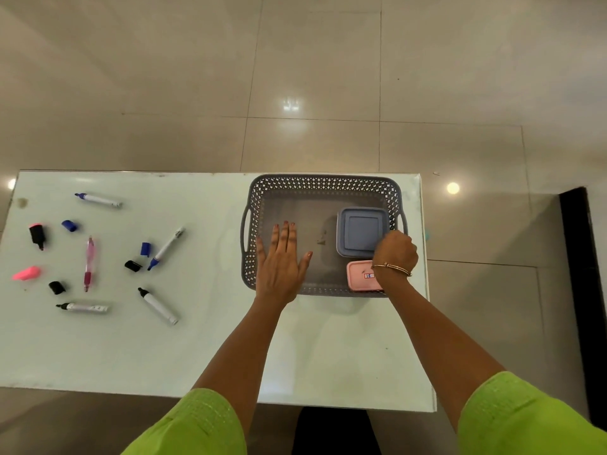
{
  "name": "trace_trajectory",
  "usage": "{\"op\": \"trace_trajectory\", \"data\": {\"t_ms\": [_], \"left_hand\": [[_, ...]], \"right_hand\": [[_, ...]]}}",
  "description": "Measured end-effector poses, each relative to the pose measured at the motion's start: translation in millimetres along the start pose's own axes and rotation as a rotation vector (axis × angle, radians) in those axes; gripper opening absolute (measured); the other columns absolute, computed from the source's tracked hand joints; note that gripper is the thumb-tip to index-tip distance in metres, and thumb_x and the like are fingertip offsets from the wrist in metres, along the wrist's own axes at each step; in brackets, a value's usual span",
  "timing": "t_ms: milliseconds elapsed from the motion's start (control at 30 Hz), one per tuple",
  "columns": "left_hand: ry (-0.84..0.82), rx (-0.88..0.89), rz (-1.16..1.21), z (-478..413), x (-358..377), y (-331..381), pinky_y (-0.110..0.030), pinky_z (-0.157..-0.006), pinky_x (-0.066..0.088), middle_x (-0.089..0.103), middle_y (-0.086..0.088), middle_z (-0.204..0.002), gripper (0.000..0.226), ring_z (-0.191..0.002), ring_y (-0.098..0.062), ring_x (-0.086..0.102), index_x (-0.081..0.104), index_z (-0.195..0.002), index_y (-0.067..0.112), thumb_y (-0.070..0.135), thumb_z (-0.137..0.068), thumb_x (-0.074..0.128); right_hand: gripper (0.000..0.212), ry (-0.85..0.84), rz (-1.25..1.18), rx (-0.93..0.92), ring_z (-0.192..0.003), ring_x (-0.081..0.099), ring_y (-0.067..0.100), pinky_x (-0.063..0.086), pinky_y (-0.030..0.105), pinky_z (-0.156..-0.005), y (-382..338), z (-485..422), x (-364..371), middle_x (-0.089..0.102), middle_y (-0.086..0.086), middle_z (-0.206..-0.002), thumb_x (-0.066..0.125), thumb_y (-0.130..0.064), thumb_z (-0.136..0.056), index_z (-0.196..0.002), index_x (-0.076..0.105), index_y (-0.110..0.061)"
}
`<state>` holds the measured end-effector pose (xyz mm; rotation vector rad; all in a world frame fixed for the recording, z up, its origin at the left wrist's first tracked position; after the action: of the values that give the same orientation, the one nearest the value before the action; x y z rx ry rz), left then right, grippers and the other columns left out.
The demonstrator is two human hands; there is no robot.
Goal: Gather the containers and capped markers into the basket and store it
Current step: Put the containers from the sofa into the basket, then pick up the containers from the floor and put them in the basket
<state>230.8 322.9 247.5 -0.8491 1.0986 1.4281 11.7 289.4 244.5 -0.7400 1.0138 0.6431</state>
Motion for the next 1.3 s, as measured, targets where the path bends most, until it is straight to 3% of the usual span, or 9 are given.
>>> {"op": "trace_trajectory", "data": {"t_ms": [100,167,267,400,600,667,900,1100,1300], "left_hand": [[-0.001,0.044,-0.023,0,-12,22,-0.053,-0.114,-0.004,0.005,-0.008,-0.157,0.067,-0.144,-0.025,-0.002,0.002,-0.147,0.012,0.052,-0.093,0.013],[0.01,0.092,-0.048,-2,-23,41,-0.055,-0.114,-0.005,0.001,-0.009,-0.157,0.066,-0.144,-0.026,-0.007,-0.001,-0.146,0.012,0.049,-0.095,0.017],[-0.003,0.102,-0.064,-8,-37,69,-0.054,-0.111,-0.012,-0.008,-0.009,-0.157,0.066,-0.143,-0.025,-0.014,-0.008,-0.145,0.013,0.049,-0.095,0.016],[-0.005,0.085,-0.063,-11,-39,100,-0.052,-0.109,-0.017,-0.012,-0.009,-0.156,0.069,-0.142,-0.024,-0.016,-0.011,-0.145,0.013,0.051,-0.095,0.017],[-0.005,0.045,0.01,-24,-33,192,-0.047,-0.109,-0.018,-0.01,-0.008,-0.157,0.069,-0.139,-0.022,-0.02,-0.017,-0.142,0.014,0.053,-0.087,-0.004],[0.011,0.001,0.058,-29,-30,228,-0.046,-0.11,-0.017,-0.012,-0.007,-0.156,0.069,-0.14,-0.021,-0.02,-0.02,-0.141,0.015,0.054,-0.086,-0.004],[0.004,-0.168,0.256,-45,-11,325,-0.043,-0.114,-0.008,-0.004,-0.005,-0.158,0.066,-0.144,-0.019,-0.009,-0.006,-0.147,0.014,0.047,-0.092,0.011],[-0.112,-0.217,0.393,-65,71,372,-0.044,-0.118,0.004,0.004,-0.006,-0.157,0.062,-0.144,-0.019,0.002,0.003,-0.147,0.011,0.043,-0.096,0.018],[-0.204,-0.281,0.469,-114,213,387,-0.042,-0.118,0.008,0.005,-0.006,-0.158,0.059,-0.144,-0.019,0.006,0.0,-0.147,0.011,0.036,-0.099,0.023]], "right_hand": [[0.039,0.005,0.026,-0.466,-0.111,0.055,0.043,0.047,0.046,-0.093,-13,13,-4,0.057,0.029,-0.121,0.038,-0.023,-0.093,-0.119,0.052,0.003],[0.052,-0.032,0.164,-0.742,-0.134,0.032,0.041,0.028,0.052,-0.11,-14,22,-3,0.037,0.024,-0.143,0.039,-0.032,-0.09,-0.135,0.037,-0.005],[0.063,-0.116,0.298,-0.839,-0.142,0.009,0.035,0.01,0.053,-0.117,-6,20,-12,0.016,0.018,-0.154,0.026,-0.045,-0.09,-0.144,0.017,-0.014],[0.071,-0.145,0.332,-0.843,-0.143,0.008,0.033,0.007,0.05,-0.116,14,-1,-34,0.014,0.016,-0.154,0.006,-0.057,-0.088,-0.145,0.014,-0.015],[0.073,-0.17,0.36,-0.873,-0.142,0.014,0.033,0.009,0.051,-0.115,65,-69,-84,0.02,0.017,-0.153,0.01,-0.058,-0.087,-0.144,0.019,-0.014],[0.078,-0.198,0.386,-0.904,-0.142,0.013,0.033,0.01,0.051,-0.116,83,-94,-100,0.02,0.017,-0.153,-0.001,-0.061,-0.085,-0.144,0.018,-0.013],[0.076,-0.336,0.418,-0.949,-0.138,0.028,0.033,0.019,0.047,-0.114,146,-164,-136,0.032,0.017,-0.148,0.008,-0.051,-0.081,-0.142,0.024,-0.008],[0.05,-0.437,0.315,-0.819,-0.12,0.048,0.037,0.039,0.044,-0.102,188,-224,-74,0.05,0.025,-0.133,0.041,-0.034,-0.093,-0.131,0.042,-0.001],[0.038,-0.474,0.081,-0.506,-0.115,0.052,0.036,0.039,0.04,-0.095,251,-304,34,0.059,0.022,-0.122,0.048,-0.027,-0.092,-0.12,0.053,-0.001]]}}
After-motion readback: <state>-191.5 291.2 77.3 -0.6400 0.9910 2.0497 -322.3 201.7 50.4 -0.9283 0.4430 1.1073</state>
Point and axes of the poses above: each hand's wrist, its own z-axis away from the middle knuckle, its own x-axis out of the palm, y = z × x, the point moved 5 cm from there along -z, towards the middle knuckle
